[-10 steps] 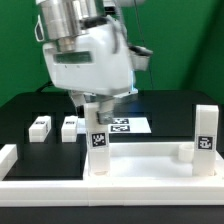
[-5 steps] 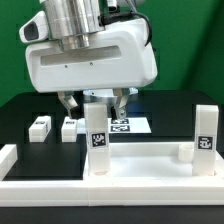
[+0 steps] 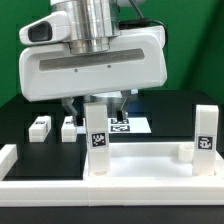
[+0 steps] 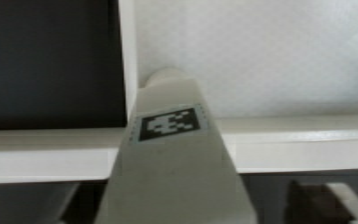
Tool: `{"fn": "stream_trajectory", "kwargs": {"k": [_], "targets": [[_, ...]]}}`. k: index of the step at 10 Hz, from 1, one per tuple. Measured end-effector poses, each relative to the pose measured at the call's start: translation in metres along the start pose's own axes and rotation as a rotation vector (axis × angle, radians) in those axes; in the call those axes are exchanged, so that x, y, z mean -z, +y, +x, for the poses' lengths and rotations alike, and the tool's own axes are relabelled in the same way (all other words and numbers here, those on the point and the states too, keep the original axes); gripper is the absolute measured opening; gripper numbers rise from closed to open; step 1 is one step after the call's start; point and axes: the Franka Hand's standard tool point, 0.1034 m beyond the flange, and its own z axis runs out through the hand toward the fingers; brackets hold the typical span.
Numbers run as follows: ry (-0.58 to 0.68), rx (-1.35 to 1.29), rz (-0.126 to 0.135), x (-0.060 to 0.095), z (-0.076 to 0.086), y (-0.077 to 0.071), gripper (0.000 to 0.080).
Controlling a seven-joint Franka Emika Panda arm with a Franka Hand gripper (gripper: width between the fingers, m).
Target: Assemble desk
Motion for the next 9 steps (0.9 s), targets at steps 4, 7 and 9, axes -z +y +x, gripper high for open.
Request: {"fn": "stream_trajectory", "kwargs": {"k": [4,7,9], "targets": [[0.007,-0.43,-0.013,0.0008,0.0005,0.0032,0.0295],[-0.032,-1.061,-0.003,-0.0028,-0.0035,-0.0055,0.0295],[-0.036,-1.363,0.04,-0.0038,-0.0006,-0.0046,0.0295]]}}
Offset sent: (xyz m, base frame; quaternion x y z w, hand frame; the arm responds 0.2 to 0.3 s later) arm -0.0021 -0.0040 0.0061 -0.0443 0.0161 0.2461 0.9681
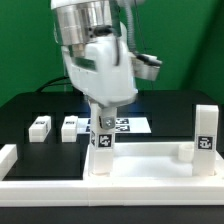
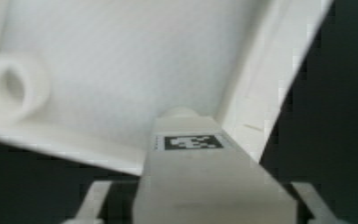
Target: Assemble desk
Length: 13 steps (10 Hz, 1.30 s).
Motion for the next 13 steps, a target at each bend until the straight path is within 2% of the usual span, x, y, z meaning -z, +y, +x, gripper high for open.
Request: {"fn": "stream_trajectory", "kwargs": {"k": [3,4,5,6,7,11,12,13], "targets": [[-0.001,-0.064,0.0,-0.0007,-0.0038,0.0,0.0295],[0.002,0.008,0.0,-0.0006,-0.0036,-0.0002,0.0387],[0.022,0.223,0.013,0.0027,-0.0018,-0.0042,0.0387],[0.023,0.401,0.013,0.004,-0.0018,-0.0047,0.056],[0.023,0.57,0.01,0.0033,-0.0013,-0.0036,0.0629],[0.027,0.862,0.002,0.0031,0.0001,-0.0031,0.0648],[0.047,1.097,-0.029,0.0039,0.0033,-0.0024,0.0648],[0.05,1.295,-0.049,0.0032,0.0034,-0.0015,0.0648]]}}
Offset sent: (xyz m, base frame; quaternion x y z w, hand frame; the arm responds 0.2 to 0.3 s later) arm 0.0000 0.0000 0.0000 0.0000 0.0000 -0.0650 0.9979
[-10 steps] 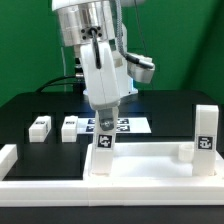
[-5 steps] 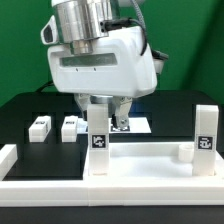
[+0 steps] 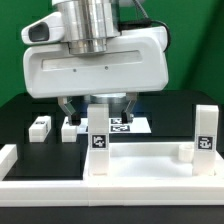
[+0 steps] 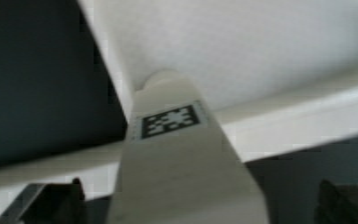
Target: Assemble desk
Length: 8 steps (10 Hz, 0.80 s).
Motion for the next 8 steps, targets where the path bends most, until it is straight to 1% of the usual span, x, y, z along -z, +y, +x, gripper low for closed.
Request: {"fn": "stream_trajectory", "kwargs": {"k": [1,2,3,4,5,6,7,8], "targets": [[0.001,-0.043,0.005,-0.0001,0.0001,-0.0005,0.0648],[0.0,-0.066,0.005,-0.0002,0.0,-0.0004,0.0534],[0.0,-0.063,0.004,-0.0002,0.0,-0.0001,0.0398],[0.001,-0.11,0.002,0.0001,0.0002,0.0014,0.0398],[0.001,-0.217,-0.001,-0.0001,0.0002,0.0044,0.0296],[0.001,-0.298,-0.001,-0.0002,0.0001,0.0046,0.0295],[-0.006,-0.507,-0.004,0.0004,-0.0005,0.0042,0.0295],[-0.042,-0.72,-0.007,0.0001,-0.0049,0.0011,0.0295]]}}
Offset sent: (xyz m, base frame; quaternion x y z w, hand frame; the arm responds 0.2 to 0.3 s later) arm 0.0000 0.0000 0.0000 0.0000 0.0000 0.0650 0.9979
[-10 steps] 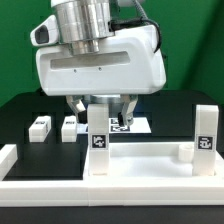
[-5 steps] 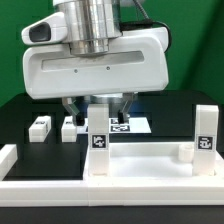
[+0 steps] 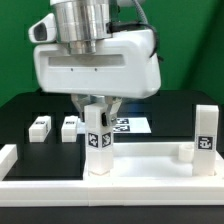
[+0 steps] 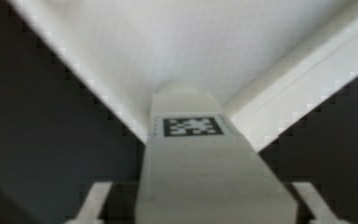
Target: Assemble desk
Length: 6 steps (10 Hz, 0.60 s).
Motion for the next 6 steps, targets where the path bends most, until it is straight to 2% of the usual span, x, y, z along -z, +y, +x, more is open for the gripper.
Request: {"fn": "stream_trajectory", "kwargs": {"k": [1,3,6], "targets": [[-0.027,-0.157,0.0,-0.0016,-0.0019,-0.002,0.0295],[-0.062,-0.551,0.048,-0.0017,0.0016,-0.0039,0.0293],[-0.06,-0.61,0.045,-0.0029,0.0024,-0.0025,0.0293]]}}
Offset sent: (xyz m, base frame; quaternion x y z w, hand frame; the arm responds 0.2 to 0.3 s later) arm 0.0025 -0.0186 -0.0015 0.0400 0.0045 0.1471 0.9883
